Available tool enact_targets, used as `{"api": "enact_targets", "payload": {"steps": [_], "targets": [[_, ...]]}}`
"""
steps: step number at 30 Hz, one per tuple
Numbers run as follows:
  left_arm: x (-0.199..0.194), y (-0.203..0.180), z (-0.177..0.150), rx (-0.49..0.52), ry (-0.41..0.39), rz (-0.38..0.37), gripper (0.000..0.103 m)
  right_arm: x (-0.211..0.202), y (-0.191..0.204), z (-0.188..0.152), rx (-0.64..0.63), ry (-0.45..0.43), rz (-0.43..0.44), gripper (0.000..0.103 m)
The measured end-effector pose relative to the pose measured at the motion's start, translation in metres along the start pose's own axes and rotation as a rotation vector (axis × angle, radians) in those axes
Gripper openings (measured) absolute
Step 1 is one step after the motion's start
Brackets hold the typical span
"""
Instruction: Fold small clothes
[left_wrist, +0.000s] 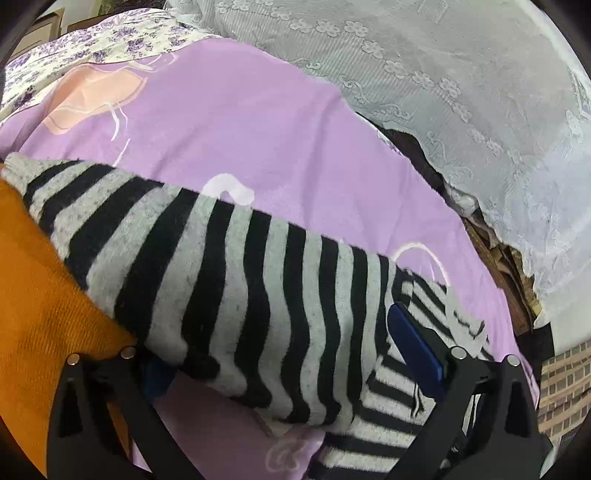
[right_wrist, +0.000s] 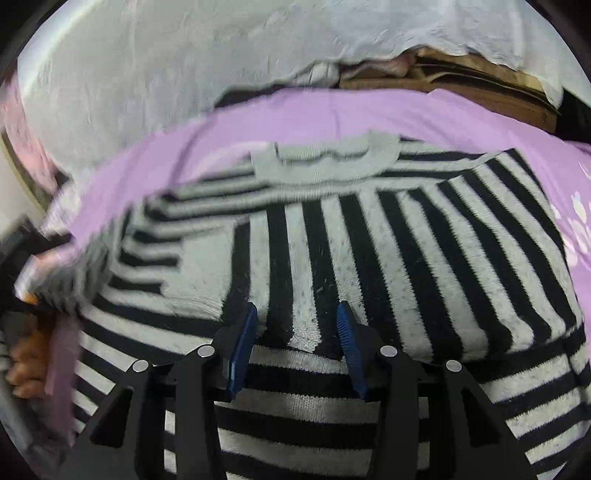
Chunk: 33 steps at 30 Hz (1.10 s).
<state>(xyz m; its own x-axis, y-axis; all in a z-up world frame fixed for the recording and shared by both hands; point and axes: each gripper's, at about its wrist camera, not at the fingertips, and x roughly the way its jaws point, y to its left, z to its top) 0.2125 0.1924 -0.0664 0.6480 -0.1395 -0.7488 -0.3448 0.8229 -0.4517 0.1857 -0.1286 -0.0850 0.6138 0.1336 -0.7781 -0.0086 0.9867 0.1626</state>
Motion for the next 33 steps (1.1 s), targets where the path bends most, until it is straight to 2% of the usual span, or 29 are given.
{"api": "enact_targets", "payload": {"steps": [2, 5, 7, 10, 12, 14, 15, 17, 19, 20, 21, 22, 23, 24, 26, 29, 31, 32, 33], "targets": [[-0.014, -0.008, -0.01, 0.041, -0.022, 0.026, 0.099, -0.004, -0.003, 0.0, 0.017, -0.006, 0.022, 0.047], [-0.034, -0.032, -0.029, 0.141, -0.077, 0.113, 0.099, -0.018, -0.019, 0.002, 0.083, -0.027, 0.096, 0.045], [-0.044, -0.05, -0.042, 0.186, -0.095, 0.097, 0.099, -0.036, -0.038, 0.009, 0.122, -0.074, 0.12, 0.043], [-0.047, -0.093, -0.066, 0.291, -0.085, 0.034, 0.099, -0.054, -0.071, 0.029, 0.155, -0.124, 0.099, 0.037], [-0.034, -0.139, -0.085, 0.438, -0.055, 0.009, 0.099, -0.057, -0.094, 0.045, 0.172, -0.143, 0.07, 0.028], [-0.014, -0.178, -0.1, 0.552, -0.047, 0.019, 0.099, -0.053, -0.118, 0.061, 0.197, -0.14, 0.041, 0.02], [0.0, -0.197, -0.106, 0.605, -0.042, 0.036, 0.099, -0.048, -0.128, 0.067, 0.214, -0.132, 0.035, 0.015], [0.033, -0.221, -0.115, 0.656, -0.01, 0.108, 0.099, -0.036, -0.147, 0.077, 0.248, -0.111, 0.024, 0.013], [0.062, -0.23, -0.12, 0.669, 0.052, 0.149, 0.099, -0.015, -0.168, 0.083, 0.286, -0.077, -0.022, 0.011], [0.081, -0.231, -0.123, 0.676, 0.099, 0.188, 0.099, -0.004, -0.178, 0.082, 0.301, -0.048, -0.042, 0.002], [0.102, -0.227, -0.127, 0.672, 0.15, 0.213, 0.099, 0.015, -0.19, 0.081, 0.326, 0.003, -0.056, 0.0], [0.103, -0.223, -0.126, 0.645, 0.126, 0.18, 0.099, 0.029, -0.201, 0.077, 0.356, 0.035, -0.034, 0.0], [0.102, -0.221, -0.125, 0.635, 0.12, 0.169, 0.099, 0.032, -0.207, 0.074, 0.374, 0.029, 0.011, 0.0], [0.102, -0.221, -0.124, 0.641, 0.126, 0.168, 0.099, 0.03, -0.211, 0.072, 0.387, 0.016, 0.04, 0.0], [0.095, -0.22, -0.123, 0.649, 0.133, 0.172, 0.099, 0.017, -0.206, 0.07, 0.374, -0.011, 0.027, 0.0], [0.066, -0.217, -0.122, 0.641, 0.09, 0.117, 0.098, -0.029, -0.18, 0.058, 0.255, -0.102, 0.01, 0.004], [0.056, -0.216, -0.121, 0.651, 0.055, 0.102, 0.098, -0.047, -0.167, 0.044, 0.196, -0.11, 0.032, 0.005], [0.057, -0.213, -0.123, 0.659, 0.059, 0.115, 0.098, -0.05, -0.163, 0.034, 0.172, -0.093, 0.034, 0.005], [0.068, -0.211, -0.126, 0.668, 0.096, 0.137, 0.098, -0.047, -0.161, 0.03, 0.162, -0.067, 0.035, 0.005]]}}
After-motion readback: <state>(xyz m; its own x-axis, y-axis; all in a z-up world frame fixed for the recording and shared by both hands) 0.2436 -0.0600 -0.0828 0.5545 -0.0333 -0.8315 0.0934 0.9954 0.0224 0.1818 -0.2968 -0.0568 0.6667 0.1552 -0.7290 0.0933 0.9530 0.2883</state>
